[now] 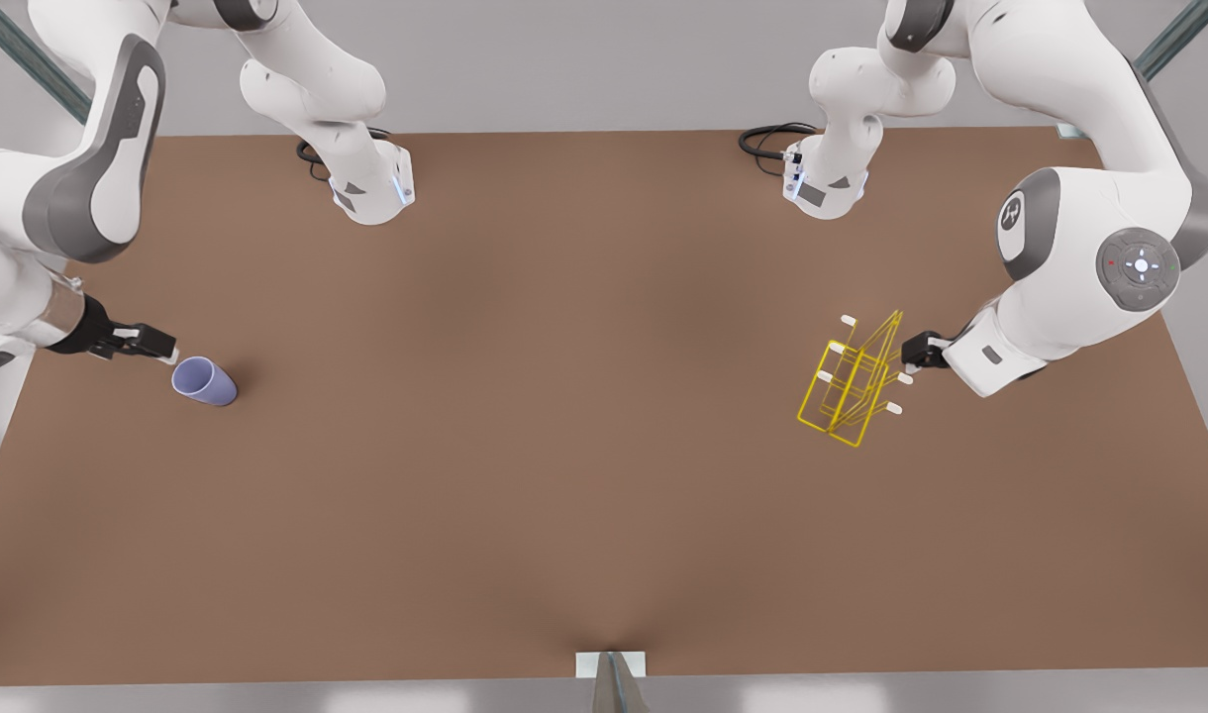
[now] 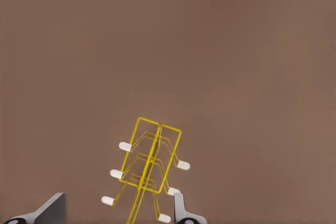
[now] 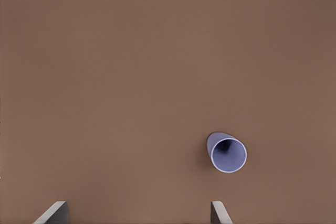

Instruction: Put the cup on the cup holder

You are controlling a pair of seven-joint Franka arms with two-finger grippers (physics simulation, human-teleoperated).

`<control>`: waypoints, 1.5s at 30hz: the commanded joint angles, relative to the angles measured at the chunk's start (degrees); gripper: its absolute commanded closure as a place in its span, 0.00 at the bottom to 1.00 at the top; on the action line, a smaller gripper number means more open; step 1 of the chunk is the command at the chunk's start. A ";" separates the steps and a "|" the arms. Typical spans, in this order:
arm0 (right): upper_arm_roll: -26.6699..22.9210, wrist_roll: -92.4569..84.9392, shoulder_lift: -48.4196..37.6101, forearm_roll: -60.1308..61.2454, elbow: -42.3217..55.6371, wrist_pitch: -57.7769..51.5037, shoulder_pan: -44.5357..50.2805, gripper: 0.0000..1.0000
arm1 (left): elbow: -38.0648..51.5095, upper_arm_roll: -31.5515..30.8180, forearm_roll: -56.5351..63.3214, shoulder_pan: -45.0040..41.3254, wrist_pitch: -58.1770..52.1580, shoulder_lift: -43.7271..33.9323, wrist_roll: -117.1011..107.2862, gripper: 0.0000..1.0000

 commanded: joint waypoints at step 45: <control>-8.43 -25.03 5.17 -1.29 -37.39 46.56 -1.12 0.00 | -0.32 0.32 0.06 0.17 0.48 1.71 1.25 0.00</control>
